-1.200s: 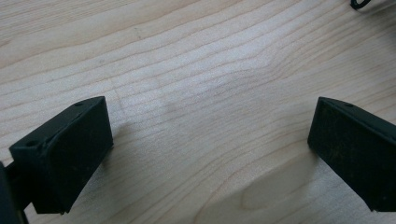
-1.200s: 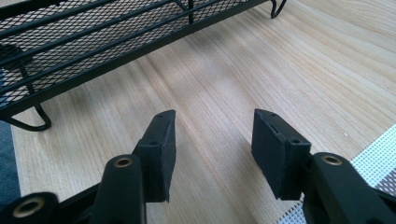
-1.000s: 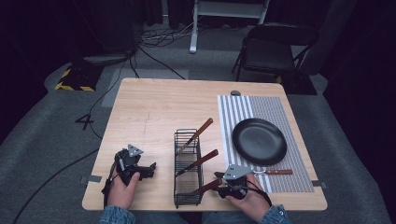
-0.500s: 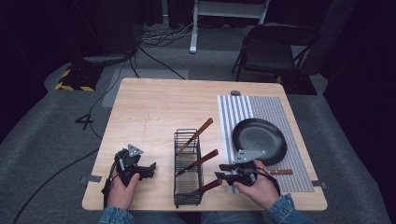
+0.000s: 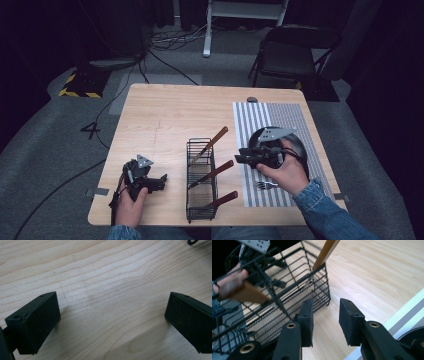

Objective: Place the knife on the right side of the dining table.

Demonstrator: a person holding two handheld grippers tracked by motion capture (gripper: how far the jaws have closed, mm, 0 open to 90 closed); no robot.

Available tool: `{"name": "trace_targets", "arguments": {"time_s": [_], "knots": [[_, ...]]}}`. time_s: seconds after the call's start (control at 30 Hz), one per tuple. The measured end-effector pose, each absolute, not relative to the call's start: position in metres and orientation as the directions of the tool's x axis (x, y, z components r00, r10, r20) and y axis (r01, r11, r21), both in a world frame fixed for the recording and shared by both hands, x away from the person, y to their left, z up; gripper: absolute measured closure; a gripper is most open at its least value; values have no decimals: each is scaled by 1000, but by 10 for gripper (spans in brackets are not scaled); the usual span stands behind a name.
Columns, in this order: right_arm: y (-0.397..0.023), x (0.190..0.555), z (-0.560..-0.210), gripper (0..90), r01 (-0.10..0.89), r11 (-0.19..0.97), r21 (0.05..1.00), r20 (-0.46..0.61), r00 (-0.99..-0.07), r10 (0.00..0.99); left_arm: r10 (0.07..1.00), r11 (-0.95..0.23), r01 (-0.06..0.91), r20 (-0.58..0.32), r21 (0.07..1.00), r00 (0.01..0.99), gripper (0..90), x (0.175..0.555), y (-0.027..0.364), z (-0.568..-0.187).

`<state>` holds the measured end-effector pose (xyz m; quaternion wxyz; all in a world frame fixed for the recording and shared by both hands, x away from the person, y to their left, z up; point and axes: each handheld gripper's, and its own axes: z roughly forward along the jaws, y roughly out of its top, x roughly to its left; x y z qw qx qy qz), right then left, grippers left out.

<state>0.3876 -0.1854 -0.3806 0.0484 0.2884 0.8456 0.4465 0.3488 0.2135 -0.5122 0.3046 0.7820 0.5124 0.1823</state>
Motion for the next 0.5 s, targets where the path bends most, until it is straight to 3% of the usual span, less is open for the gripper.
{"name": "trace_targets", "arguments": {"time_s": [0.5], "knots": [[-172, 410, -351, 646, 452, 410, 792, 190, -821, 539, 913, -288, 691, -28, 663, 408, 1, 349, 213, -512]]}}
